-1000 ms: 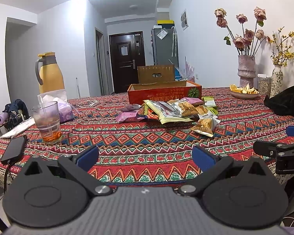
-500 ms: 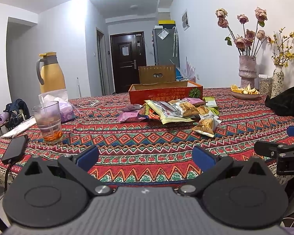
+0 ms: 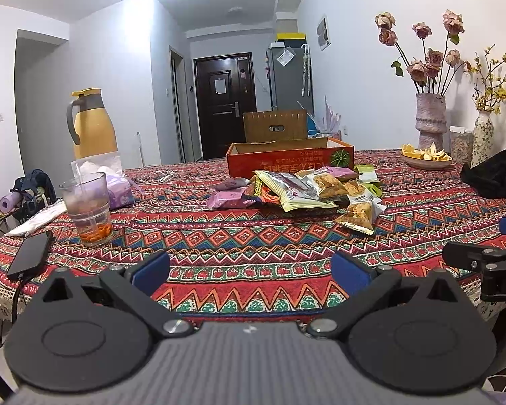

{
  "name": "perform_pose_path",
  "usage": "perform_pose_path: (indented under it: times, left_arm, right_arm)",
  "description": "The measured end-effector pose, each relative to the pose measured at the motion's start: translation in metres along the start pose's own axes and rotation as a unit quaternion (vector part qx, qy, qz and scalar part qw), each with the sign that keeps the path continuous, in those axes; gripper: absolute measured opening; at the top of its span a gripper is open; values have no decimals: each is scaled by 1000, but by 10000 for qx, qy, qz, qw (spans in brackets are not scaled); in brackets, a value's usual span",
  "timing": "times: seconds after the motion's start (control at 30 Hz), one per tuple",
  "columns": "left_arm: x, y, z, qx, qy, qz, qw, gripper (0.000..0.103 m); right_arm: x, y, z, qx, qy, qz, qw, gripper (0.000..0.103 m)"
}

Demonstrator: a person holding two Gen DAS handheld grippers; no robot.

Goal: Organize snacks

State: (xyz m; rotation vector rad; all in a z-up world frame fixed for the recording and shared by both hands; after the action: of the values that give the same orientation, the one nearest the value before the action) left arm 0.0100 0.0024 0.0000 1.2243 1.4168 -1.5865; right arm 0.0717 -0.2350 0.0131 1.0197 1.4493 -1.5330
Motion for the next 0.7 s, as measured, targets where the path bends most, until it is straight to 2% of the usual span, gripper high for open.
perform_pose_path:
  times: [0.7]
  left_arm:
    - [1, 0, 3, 30, 28, 38, 10000, 103]
  right_arm:
    - [-1, -1, 0, 8, 2, -3, 10000, 103]
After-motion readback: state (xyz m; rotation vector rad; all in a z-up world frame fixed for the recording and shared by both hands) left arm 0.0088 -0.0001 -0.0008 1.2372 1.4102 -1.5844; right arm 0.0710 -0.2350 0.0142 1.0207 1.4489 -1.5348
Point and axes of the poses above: each gripper's, at about its wrist camera, not at the fingertips, and y roughly the way its jaws point, z to its right, x to its underside, the point moved 1 cm from there along y, roughly the way its jaws point, and after that the axes turned 11 degrees about x, right-handed, at the moved point
